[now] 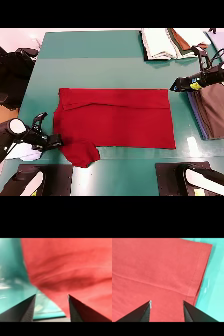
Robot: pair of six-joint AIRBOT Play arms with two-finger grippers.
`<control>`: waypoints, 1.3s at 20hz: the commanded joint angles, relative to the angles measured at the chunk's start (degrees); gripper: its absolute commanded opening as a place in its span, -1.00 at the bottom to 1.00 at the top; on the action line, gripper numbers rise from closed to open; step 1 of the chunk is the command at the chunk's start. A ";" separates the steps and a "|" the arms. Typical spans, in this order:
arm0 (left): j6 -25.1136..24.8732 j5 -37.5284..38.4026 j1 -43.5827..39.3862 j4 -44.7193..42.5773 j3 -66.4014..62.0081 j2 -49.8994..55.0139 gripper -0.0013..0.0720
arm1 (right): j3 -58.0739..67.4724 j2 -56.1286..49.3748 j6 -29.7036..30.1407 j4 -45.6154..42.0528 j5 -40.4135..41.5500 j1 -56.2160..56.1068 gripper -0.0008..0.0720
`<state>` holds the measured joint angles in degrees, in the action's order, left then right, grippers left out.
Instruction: Fold the shirts.
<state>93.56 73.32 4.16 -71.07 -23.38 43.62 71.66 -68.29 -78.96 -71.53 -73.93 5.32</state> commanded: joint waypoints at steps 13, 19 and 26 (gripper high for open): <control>-4.20 -0.85 -0.02 7.93 -5.14 -0.55 -0.90 | -16.94 9.29 2.43 -2.05 -11.23 13.66 0.27; -6.19 -1.44 -0.02 7.91 -8.76 -0.52 -0.90 | -43.10 13.51 3.89 -0.07 -10.45 26.36 0.51; -6.73 -1.60 -0.02 7.82 -8.76 -0.55 -0.90 | -45.51 9.77 3.45 6.01 -5.53 15.45 0.17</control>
<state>87.13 71.77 4.14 -63.18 -31.99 43.13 26.79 -56.69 -74.72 -67.11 -81.23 24.91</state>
